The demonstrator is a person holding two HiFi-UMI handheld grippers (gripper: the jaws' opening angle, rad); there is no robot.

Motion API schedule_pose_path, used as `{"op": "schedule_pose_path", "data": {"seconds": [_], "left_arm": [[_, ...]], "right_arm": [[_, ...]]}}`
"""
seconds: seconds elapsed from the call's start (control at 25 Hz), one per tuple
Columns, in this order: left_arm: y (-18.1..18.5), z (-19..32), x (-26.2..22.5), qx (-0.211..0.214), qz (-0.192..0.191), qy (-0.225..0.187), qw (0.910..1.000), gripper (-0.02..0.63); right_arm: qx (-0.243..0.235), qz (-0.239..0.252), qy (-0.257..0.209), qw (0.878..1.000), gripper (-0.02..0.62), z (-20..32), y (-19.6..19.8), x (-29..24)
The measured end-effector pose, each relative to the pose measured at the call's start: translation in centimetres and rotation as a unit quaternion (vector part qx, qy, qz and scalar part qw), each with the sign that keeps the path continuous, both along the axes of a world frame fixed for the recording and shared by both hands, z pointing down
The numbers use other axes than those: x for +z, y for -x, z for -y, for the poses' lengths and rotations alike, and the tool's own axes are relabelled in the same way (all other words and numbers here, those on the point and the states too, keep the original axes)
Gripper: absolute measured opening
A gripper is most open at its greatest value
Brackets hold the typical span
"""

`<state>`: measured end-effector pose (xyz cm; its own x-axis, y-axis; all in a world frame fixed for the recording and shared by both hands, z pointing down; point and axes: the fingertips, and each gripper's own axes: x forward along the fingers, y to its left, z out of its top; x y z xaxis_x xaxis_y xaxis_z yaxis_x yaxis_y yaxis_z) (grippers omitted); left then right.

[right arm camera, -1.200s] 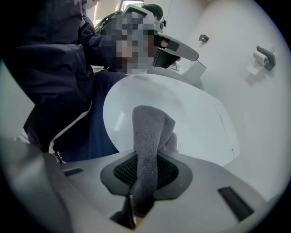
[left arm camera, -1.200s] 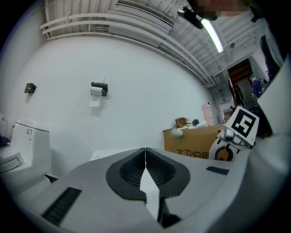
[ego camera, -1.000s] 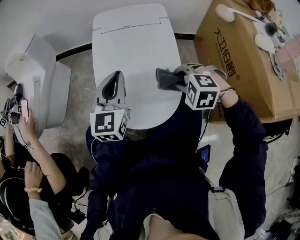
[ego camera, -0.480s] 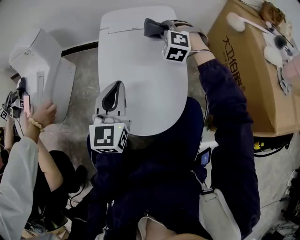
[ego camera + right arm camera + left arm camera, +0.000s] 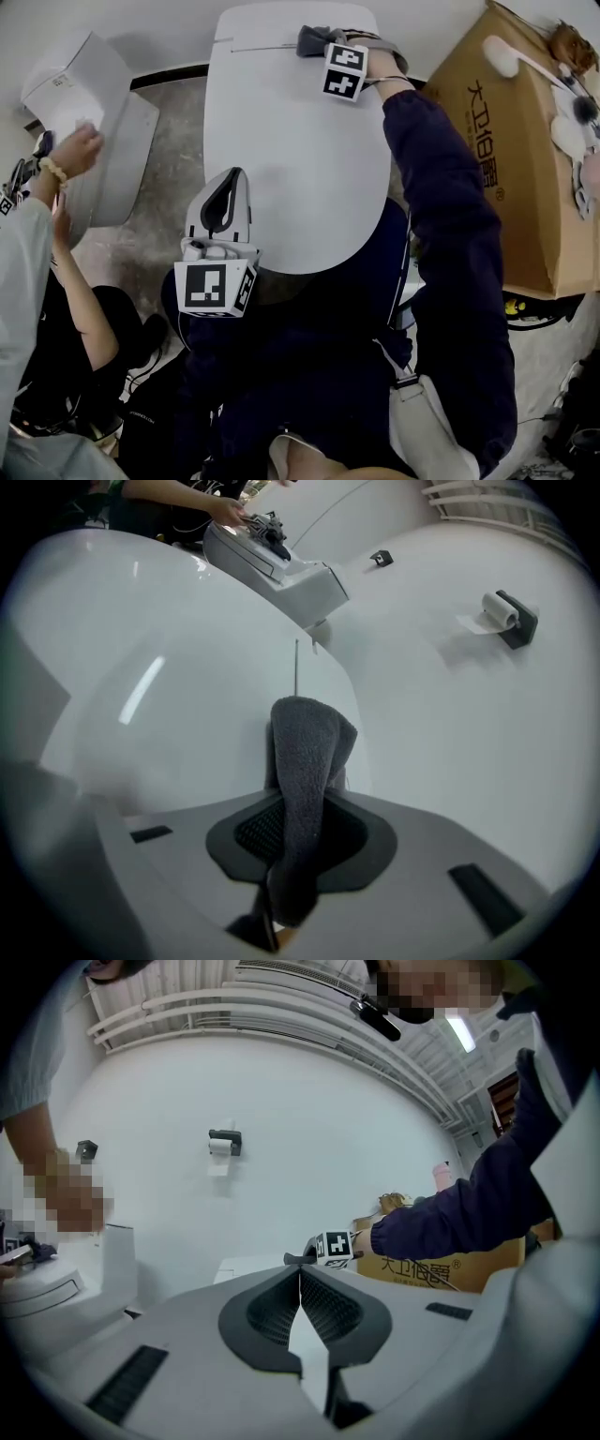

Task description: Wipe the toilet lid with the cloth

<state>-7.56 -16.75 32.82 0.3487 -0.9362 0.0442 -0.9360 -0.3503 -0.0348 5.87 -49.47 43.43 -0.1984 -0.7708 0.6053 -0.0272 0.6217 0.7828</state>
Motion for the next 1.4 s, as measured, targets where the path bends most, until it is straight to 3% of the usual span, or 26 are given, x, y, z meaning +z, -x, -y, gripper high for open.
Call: {"op": "schedule_pose_path", "data": {"seconds": [0.4, 0.6, 1.0, 1.4], "left_arm": [[0.1, -0.1, -0.3, 0.011, -0.008, -0.014, 0.9998, 0.015], [0.2, -0.3, -0.7, 0.017, -0.007, -0.023, 0.9996, 0.015], [0.9, -0.3, -1.0, 0.024, -0.016, -0.029, 0.9992, 0.015], [0.2, 0.1, -1.4, 0.038, -0.025, -0.032, 0.9985, 0.015]], "right_arm": [[-0.008, -0.004, 0.084, 0.996, 0.075, -5.9, 0.2, 0.6], [-0.015, -0.007, 0.104, 0.994, 0.075, -9.6, 0.1, 0.7], [-0.054, -0.012, 0.135, 0.989, 0.075, -21.6, 0.1, 1.5], [-0.064, -0.020, 0.199, 0.978, 0.077, -33.5, -0.3, 2.6]]}}
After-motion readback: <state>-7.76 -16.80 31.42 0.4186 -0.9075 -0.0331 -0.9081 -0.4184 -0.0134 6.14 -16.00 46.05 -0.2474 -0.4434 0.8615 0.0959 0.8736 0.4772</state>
